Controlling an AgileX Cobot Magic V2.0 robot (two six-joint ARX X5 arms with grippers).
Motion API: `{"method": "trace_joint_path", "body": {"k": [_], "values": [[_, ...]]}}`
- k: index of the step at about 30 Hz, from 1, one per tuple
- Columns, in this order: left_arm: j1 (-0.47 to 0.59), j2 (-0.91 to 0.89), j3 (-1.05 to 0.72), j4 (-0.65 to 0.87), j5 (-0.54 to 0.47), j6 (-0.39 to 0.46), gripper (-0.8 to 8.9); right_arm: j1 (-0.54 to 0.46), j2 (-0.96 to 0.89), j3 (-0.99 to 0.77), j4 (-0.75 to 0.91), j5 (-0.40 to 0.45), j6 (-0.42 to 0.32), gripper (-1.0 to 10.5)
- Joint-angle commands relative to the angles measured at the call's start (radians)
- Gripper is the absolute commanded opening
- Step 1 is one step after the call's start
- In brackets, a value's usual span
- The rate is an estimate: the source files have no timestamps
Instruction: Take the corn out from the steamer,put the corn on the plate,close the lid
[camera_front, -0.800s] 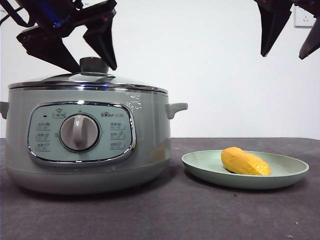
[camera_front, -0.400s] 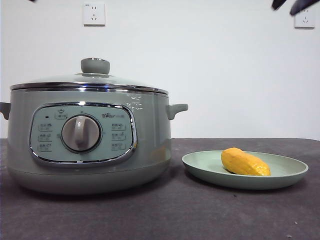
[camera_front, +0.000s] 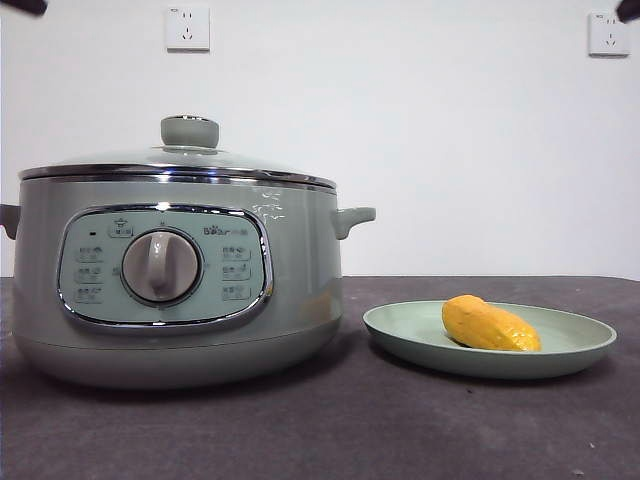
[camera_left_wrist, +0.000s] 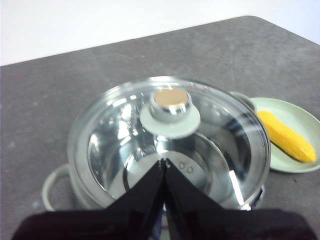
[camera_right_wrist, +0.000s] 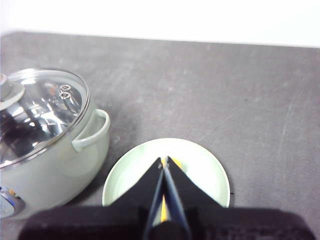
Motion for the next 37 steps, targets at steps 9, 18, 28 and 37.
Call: {"method": "trace_joint_path", "body": {"k": [9, 18, 28, 37], "values": [[-0.008, -0.027, -0.045, -0.113, -0.001, -0.02, -0.04, 0.002, -0.054, -0.066, 0.013, 0.0, 0.213, 0.0], [-0.008, -0.008, -0.045, -0.126, -0.001, -0.02, -0.04, 0.001, -0.051, -0.066, -0.034, 0.003, 0.212, 0.0], [0.202, -0.253, -0.047, 0.011, -0.005, 0.136, -0.04, 0.002, -0.051, -0.066, -0.056, 0.003, 0.212, 0.0], [0.547, -0.382, -0.22, 0.129, 0.138, 0.163, -0.04, 0.002, -0.051, -0.066, -0.056, 0.003, 0.212, 0.0]]}}
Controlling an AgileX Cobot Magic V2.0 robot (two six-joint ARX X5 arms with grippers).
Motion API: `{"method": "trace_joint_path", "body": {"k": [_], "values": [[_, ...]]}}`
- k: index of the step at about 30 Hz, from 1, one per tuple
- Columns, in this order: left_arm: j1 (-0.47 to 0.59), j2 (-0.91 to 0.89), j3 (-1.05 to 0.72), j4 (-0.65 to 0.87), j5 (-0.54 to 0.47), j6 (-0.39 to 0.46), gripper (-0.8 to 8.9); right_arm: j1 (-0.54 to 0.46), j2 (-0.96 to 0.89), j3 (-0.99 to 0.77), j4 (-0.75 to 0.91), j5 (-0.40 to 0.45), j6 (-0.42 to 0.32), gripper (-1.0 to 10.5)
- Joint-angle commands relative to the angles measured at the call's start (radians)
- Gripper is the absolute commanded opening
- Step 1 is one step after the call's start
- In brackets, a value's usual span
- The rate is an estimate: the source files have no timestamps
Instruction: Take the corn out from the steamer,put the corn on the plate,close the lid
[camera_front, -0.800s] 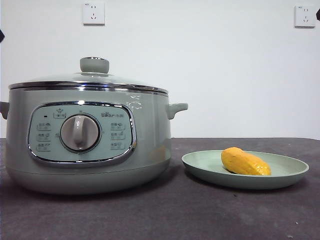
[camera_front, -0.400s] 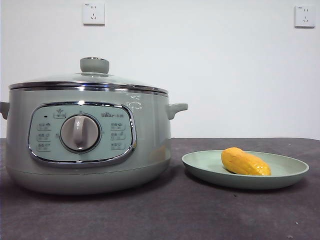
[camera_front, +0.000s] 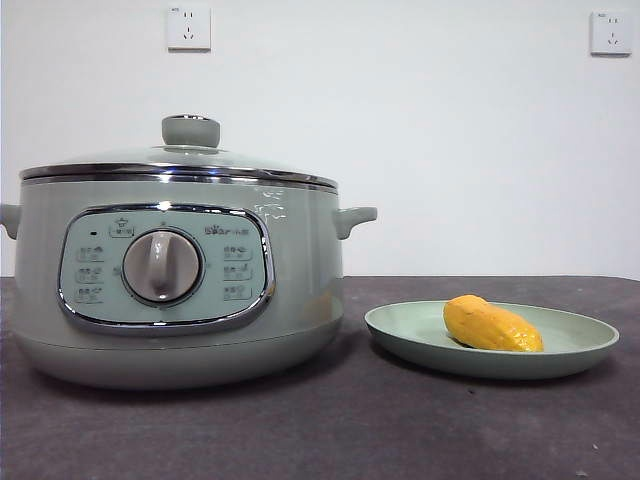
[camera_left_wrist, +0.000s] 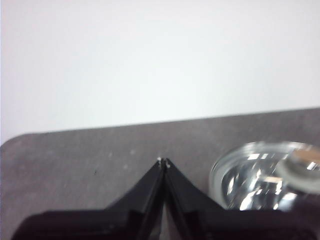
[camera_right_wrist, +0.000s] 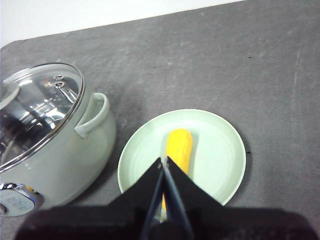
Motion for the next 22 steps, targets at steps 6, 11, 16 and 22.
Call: {"method": "trace_joint_path", "body": {"k": [6, 11, 16, 22], "values": [[0.096, -0.065, -0.275, 0.159, 0.058, 0.018, -0.03, 0.002, -0.001, -0.006, 0.004, 0.003, 0.01, 0.0], [0.103, -0.112, -0.387, 0.195, 0.057, 0.018, -0.03, 0.002, -0.001, -0.006, 0.004, 0.003, 0.01, 0.0], [0.103, -0.15, -0.438, 0.191, 0.055, 0.018, -0.03, 0.002, -0.001, -0.006, 0.004, 0.003, 0.01, 0.0], [0.102, -0.194, -0.485, 0.189, 0.055, 0.014, -0.03, 0.002, -0.001, -0.006, 0.004, 0.003, 0.01, 0.0]]}}
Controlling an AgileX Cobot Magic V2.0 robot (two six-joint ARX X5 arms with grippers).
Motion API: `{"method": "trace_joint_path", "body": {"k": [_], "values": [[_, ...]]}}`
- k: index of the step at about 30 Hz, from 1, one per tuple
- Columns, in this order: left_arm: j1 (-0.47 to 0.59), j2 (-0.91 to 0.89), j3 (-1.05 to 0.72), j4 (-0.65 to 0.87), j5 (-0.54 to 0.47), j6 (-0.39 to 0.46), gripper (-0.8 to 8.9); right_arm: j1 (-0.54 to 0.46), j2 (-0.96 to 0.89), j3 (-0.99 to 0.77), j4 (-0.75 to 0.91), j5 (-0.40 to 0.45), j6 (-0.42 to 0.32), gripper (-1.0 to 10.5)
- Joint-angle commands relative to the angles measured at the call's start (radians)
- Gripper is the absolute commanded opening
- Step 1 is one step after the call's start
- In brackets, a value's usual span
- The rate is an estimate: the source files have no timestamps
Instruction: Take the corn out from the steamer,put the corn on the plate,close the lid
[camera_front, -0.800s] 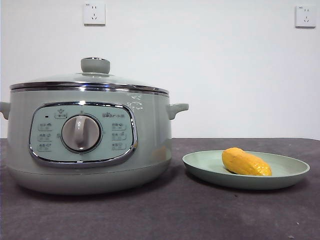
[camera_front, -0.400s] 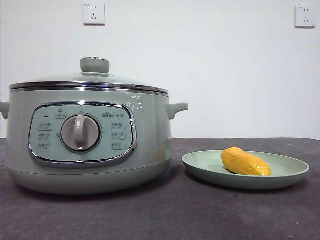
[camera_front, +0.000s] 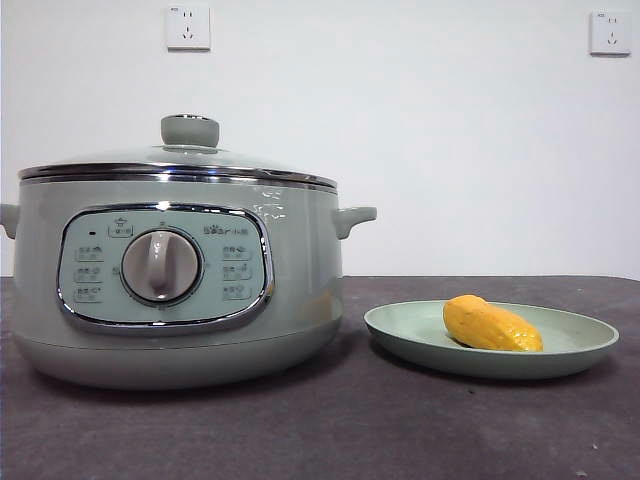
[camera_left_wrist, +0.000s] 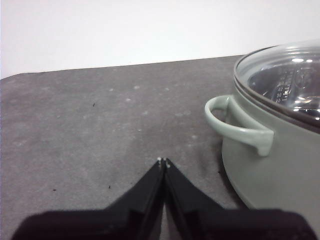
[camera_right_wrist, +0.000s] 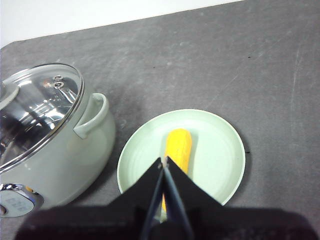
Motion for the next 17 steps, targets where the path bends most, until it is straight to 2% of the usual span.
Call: {"method": "trace_joint_path", "body": {"k": [1, 9, 17], "values": [[0.003, -0.017, -0.033, 0.009, 0.001, 0.002, -0.03, 0.002, -0.001, -0.006, 0.004, 0.003, 0.01, 0.0], [0.002, -0.017, -0.039, -0.021, 0.004, -0.051, -0.03, 0.002, -0.001, -0.006, 0.003, 0.003, 0.01, 0.0], [0.002, -0.017, -0.039, -0.019, -0.001, -0.05, -0.03, 0.002, -0.001, -0.006, 0.003, 0.003, 0.01, 0.0]]}}
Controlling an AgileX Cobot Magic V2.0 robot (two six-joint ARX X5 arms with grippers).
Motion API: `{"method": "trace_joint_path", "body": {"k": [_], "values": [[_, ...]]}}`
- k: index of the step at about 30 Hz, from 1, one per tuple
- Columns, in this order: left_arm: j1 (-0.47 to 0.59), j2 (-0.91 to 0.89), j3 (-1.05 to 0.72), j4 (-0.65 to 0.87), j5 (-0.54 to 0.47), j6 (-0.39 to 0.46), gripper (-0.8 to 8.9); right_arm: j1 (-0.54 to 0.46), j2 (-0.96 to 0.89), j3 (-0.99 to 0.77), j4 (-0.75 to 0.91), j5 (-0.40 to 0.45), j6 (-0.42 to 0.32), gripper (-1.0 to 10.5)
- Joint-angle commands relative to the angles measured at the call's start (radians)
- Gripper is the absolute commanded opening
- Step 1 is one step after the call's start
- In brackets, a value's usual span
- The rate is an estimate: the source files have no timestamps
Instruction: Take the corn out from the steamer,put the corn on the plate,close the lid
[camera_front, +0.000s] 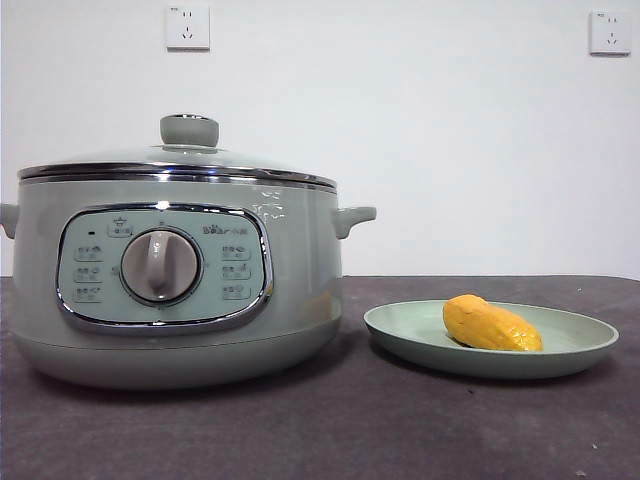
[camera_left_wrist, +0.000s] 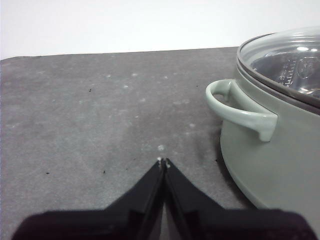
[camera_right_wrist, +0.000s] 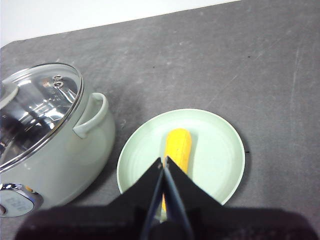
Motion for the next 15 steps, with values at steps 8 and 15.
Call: {"method": "trace_joint_path", "body": {"k": [8, 15], "values": [[0.002, -0.003, -0.014, 0.004, 0.0, -0.008, -0.03, 0.002, -0.001, -0.006, 0.005, 0.003, 0.01, 0.0], [0.002, -0.003, -0.014, 0.004, 0.0, -0.008, -0.03, 0.002, -0.001, -0.005, 0.006, 0.071, -0.184, 0.0]]}}
